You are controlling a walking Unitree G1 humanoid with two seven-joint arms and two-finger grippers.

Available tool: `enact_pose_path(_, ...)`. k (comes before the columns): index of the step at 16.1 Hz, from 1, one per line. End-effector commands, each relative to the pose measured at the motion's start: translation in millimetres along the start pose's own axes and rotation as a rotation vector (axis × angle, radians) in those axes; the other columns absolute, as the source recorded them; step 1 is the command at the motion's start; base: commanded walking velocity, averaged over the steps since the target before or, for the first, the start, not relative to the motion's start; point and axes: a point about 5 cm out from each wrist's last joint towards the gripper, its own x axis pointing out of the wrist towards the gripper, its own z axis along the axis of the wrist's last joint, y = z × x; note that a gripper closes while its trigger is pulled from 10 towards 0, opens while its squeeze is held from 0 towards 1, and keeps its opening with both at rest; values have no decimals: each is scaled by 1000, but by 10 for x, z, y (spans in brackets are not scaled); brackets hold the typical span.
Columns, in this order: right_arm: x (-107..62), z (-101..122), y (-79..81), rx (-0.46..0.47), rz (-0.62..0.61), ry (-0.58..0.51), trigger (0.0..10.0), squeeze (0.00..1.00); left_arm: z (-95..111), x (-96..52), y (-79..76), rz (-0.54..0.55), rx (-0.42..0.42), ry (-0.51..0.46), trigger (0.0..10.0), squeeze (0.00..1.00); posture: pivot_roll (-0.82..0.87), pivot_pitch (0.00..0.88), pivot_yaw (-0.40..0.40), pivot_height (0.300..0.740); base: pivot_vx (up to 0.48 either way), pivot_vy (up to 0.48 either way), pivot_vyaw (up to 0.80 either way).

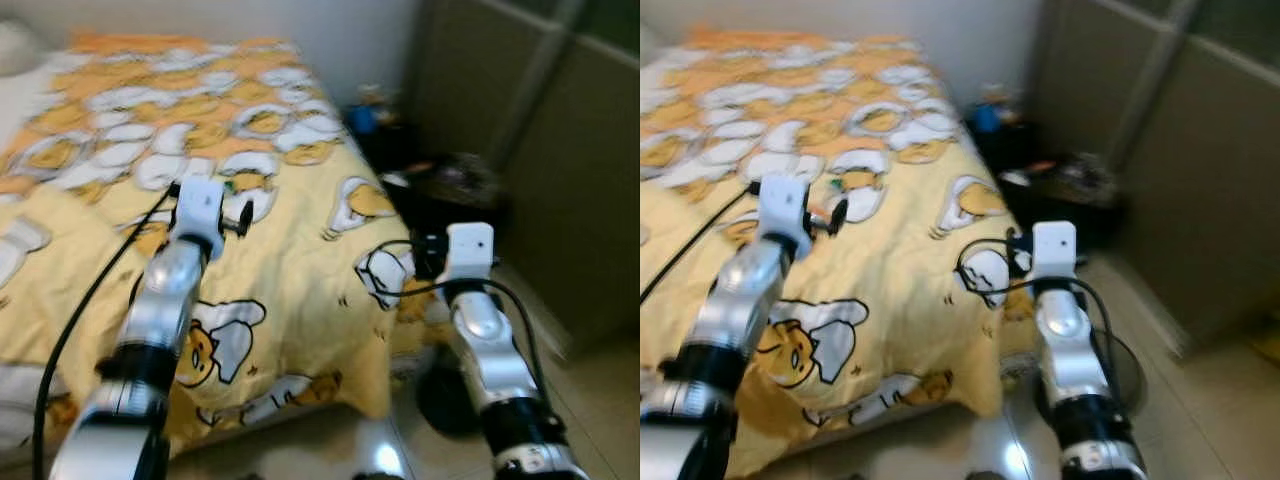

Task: Clean up the room

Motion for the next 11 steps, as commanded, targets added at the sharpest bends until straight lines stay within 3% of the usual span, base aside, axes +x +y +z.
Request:
enact_pose_path(1,28,40,-3,4,0,-9,10000,0,22,60,12,14,4,18,10000,0,-72,0,-9,736,0,454,0)
enact_pose_path(4,33,48,1,5,4,-11,10000,0,138,223,10,38,-12,37,10000,0,-81,0,-3,736,91,419,0)
enact_pose_path(8,9,35,2,6,1,-9,10000,0,175,295,4,51,-2,58,10000,0,-88,4,1,736,276,393,0)
enact_pose_path(11,-1,21,15,6,4,-5,10000,0,170,321,-11,47,4,61,10000,0,-88,10,-1,736,0,0,0)
